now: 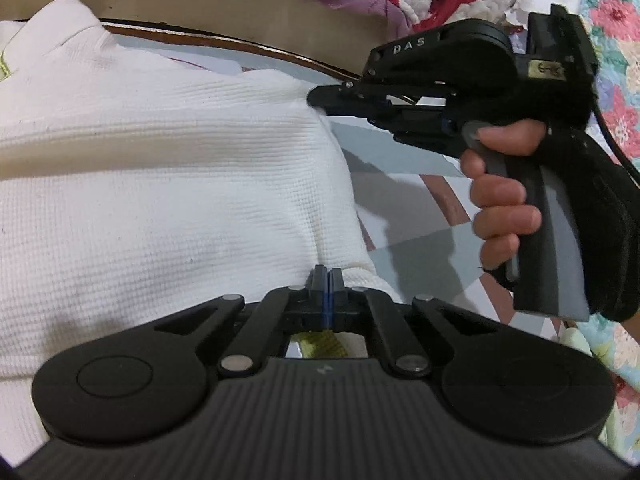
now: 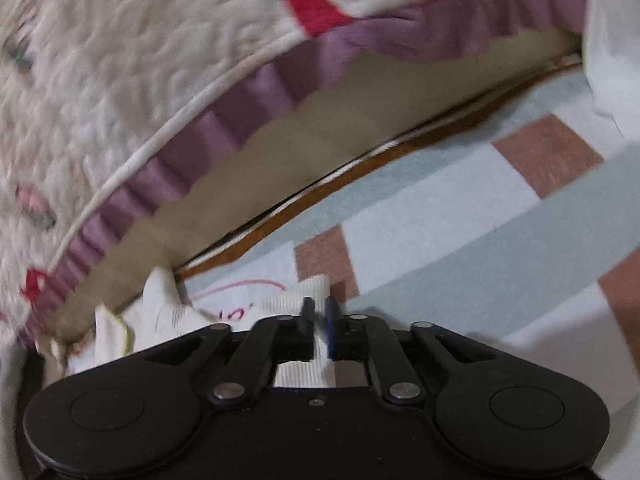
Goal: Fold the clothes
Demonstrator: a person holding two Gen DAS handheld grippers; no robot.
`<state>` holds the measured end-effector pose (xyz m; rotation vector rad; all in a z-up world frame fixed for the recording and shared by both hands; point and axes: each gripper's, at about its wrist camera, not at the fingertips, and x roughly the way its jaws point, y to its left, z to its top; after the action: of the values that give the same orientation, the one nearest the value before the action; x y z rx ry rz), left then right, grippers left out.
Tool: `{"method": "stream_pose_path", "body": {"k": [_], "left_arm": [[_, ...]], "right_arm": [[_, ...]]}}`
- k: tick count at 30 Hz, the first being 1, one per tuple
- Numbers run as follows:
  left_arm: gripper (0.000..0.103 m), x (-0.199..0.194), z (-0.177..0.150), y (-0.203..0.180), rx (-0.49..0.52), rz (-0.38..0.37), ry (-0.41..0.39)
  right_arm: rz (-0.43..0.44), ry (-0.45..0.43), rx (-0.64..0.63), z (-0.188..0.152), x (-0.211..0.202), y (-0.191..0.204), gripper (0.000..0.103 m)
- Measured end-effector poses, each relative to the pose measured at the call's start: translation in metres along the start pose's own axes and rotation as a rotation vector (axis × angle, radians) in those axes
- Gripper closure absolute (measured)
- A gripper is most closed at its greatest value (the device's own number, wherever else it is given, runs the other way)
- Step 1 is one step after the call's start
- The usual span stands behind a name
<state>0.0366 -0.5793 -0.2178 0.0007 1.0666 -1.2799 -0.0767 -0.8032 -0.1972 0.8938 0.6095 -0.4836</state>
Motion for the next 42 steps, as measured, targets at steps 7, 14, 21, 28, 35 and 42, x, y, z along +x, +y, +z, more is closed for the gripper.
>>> {"method": "stream_pose_path", "body": {"k": [7, 14, 21, 28, 35, 42], "left_arm": [[0.101, 0.0, 0.001, -0.004, 0.017, 0.008, -0.006], [0.101, -0.007, -0.009, -0.011, 0.038, 0.033, -0.035], [0.075, -0.1, -0.004, 0.006, 0.039, -0.108, -0.056], [0.057, -0.231, 0.008, 0.131, -0.082, 0.442, -0.298], [0.055, -0.232, 0.022, 0.205, -0.288, 0.424, -0.258], [0.101, -0.223, 0.028, 0.153, 0.023, 0.484, -0.36]], "right_arm": [[0.091, 0.073, 0.026, 0.006, 0.022, 0.0, 0.093], [-0.05, -0.042, -0.14, 0.015, 0.022, 0.036, 0.095], [-0.119, -0.278, -0.136, -0.027, -0.036, 0.052, 0.051], [-0.077, -0.098, -0.281, -0.135, -0.091, 0.078, 0.052], [-0.196, -0.046, -0.37, -0.199, -0.095, 0.08, 0.051], [-0.174, -0.056, -0.353, -0.201, -0.095, 0.078, 0.051]]}}
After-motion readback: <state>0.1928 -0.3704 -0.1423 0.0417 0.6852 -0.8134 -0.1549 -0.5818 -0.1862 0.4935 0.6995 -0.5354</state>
